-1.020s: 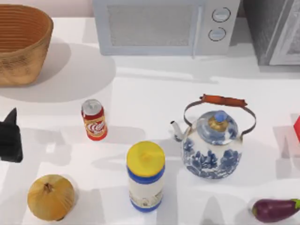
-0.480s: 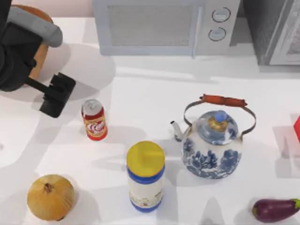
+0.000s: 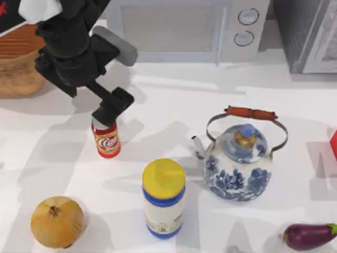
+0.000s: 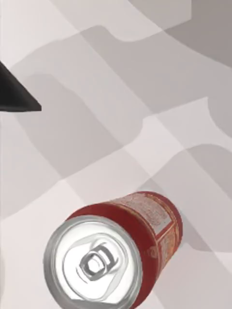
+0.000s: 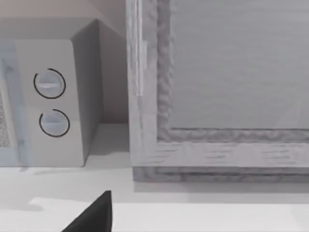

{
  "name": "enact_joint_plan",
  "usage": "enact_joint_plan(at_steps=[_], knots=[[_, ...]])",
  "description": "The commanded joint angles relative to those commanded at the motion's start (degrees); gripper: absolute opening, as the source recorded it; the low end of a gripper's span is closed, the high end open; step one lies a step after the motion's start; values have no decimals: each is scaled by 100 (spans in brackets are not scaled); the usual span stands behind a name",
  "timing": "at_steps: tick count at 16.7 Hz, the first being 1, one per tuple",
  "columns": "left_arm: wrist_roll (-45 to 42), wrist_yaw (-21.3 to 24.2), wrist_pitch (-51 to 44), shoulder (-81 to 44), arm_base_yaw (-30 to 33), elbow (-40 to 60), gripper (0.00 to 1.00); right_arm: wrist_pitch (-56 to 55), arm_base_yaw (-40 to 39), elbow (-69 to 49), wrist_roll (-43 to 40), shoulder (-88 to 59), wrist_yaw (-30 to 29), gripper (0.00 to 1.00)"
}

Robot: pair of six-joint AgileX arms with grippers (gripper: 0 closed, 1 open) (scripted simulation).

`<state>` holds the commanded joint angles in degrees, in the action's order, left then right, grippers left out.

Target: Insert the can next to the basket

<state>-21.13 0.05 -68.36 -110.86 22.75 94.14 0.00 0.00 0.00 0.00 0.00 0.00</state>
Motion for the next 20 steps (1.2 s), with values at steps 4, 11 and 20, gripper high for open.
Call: enact_joint_plan(at_steps=[4, 11, 20], knots=[[-125, 1, -403, -623, 135, 561, 100, 0, 0, 0, 0, 0, 0, 100], [-140, 1, -305, -656, 126, 469, 100, 0, 0, 0, 0, 0, 0, 100], [-143, 3, 843, -884, 129, -440, 100, 0, 0, 0, 0, 0, 0, 100]])
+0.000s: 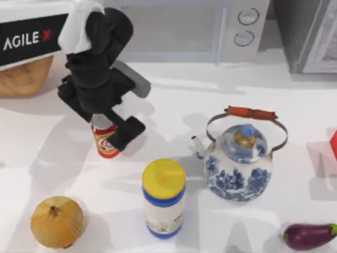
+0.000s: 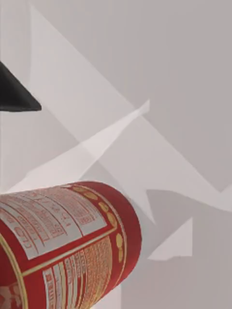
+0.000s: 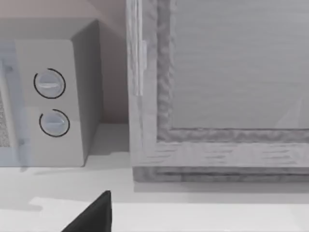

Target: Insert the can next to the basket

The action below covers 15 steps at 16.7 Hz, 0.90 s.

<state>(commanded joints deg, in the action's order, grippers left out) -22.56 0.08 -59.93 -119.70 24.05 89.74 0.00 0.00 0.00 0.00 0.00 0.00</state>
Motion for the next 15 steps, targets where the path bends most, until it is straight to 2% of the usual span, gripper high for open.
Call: enact_joint_plan(at_steps=[1, 14, 15], knots=[[0, 0, 0, 0, 0, 0, 100, 0, 0, 0, 0, 0, 0, 100], [0, 0, 0, 0, 0, 0, 2, 0, 0, 0, 0, 0, 0, 100], [0, 0, 0, 0, 0, 0, 0, 0, 0, 0, 0, 0, 0, 100]])
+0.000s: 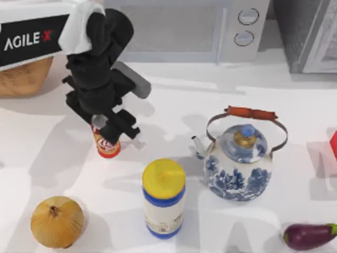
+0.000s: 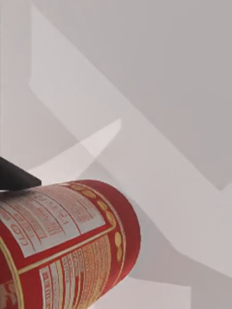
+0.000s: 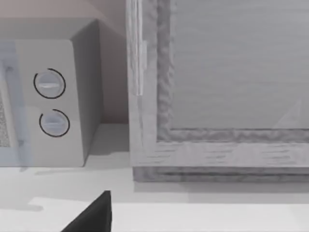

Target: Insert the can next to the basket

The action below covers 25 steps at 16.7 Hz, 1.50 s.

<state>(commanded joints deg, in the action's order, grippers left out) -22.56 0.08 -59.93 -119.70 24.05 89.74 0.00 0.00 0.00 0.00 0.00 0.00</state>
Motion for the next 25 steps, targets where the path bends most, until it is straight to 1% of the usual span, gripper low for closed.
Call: enact_joint_plan(at_steps=[9, 12, 14, 16, 19, 21, 23, 25], knots=[[-1, 13, 11, 25, 3, -8, 0, 0, 0, 0, 0, 0, 0, 100], [51, 193, 252, 305, 2, -149, 0, 0, 0, 0, 0, 0, 0, 100], [298, 308, 408, 583, -246, -340, 0, 0, 0, 0, 0, 0, 0, 100], [770, 337, 439, 856, -733, -597, 0, 0, 0, 0, 0, 0, 0, 100], [1648, 201, 254, 1227, -1635, -1029, 0, 0, 0, 0, 0, 0, 0, 100], [2072, 58, 121, 1266, -2060, -1203, 0, 0, 0, 0, 0, 0, 0, 100], [2257, -33, 70, 1207, -2244, -1254, 0, 0, 0, 0, 0, 0, 0, 100], [2265, -37, 68, 1202, -2252, -1254, 0, 0, 0, 0, 0, 0, 0, 100]])
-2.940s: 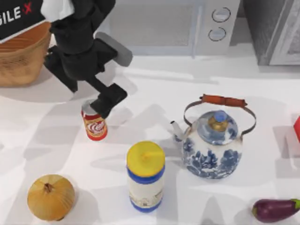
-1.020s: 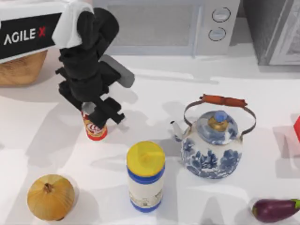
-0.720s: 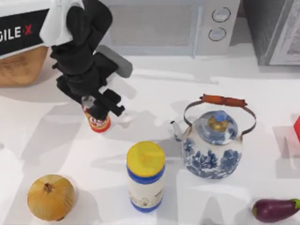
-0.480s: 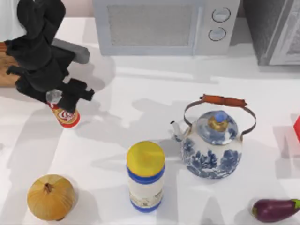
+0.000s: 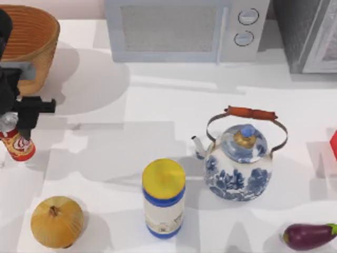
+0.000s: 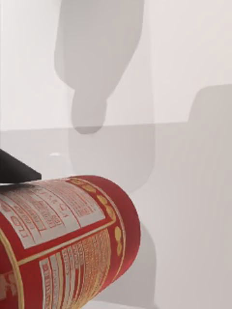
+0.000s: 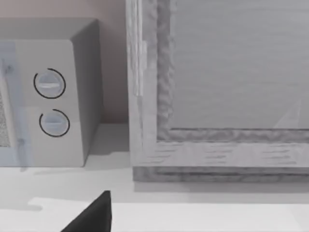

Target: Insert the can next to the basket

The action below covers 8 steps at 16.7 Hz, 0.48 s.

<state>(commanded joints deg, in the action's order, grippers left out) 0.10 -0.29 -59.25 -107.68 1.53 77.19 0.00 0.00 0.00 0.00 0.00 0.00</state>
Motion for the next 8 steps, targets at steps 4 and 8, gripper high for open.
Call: enact_joint_plan(at_steps=[4, 8], knots=[[-23, 5, -29, 2, 25, 5, 0, 0, 0, 0, 0, 0, 0, 100], [-41, 1, -218, -129, 35, -142, 0, 0, 0, 0, 0, 0, 0, 100]])
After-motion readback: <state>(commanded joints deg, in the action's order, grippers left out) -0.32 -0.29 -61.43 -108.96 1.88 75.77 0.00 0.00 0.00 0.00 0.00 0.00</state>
